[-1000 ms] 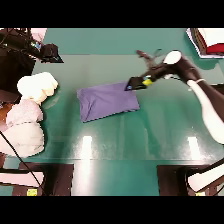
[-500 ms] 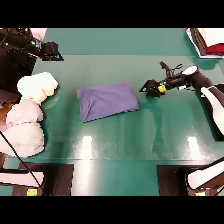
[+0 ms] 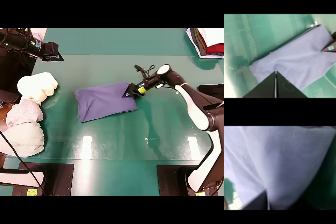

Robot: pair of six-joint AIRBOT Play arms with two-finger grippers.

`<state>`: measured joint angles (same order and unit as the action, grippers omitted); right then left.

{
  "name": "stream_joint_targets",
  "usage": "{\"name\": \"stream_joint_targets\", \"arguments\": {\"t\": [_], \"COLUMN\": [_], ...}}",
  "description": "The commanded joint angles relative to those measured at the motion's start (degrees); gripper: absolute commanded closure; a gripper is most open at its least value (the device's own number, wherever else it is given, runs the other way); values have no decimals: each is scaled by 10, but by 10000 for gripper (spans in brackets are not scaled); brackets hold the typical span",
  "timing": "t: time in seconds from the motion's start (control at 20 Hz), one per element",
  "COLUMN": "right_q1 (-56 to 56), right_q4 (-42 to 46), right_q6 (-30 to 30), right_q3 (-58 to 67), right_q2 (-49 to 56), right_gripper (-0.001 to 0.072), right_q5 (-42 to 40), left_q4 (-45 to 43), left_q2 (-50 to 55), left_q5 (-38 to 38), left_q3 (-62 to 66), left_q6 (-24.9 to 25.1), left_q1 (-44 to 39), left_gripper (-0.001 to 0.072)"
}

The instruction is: Fold the shirts.

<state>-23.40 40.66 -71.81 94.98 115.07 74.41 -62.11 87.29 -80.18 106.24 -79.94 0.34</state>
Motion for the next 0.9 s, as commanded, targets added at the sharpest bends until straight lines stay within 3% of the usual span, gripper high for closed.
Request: {"name": "stream_joint_targets", "arguments": {"t": [0.0, 0.3, 0.45, 0.7, 0.85], "right_q1": [-19, 54, 156, 359, 468], "right_q4": [-7, 1, 9, 162, 163], "right_q6": [-1, -2, -14, -85, -87], "right_q3": [16, 15, 15, 15, 15], "right_q2": [8, -73, -144, -240, -251], "right_gripper": [695, 694, 694, 694, 694], "right_q5": [4, 3, 0, -32, -46], "left_q4": [1, 2, 2, 2, 2], "left_q2": [0, 0, 0, 0, 0], "left_q5": [-3, -1, 21, 63, 83], "left_q3": [0, 0, 0, 0, 0], "left_q6": [-1, 0, 0, -1, -2], "left_q1": [-4, -69, -109, -166, -191], "left_gripper": [684, 684, 684, 684, 683]}}
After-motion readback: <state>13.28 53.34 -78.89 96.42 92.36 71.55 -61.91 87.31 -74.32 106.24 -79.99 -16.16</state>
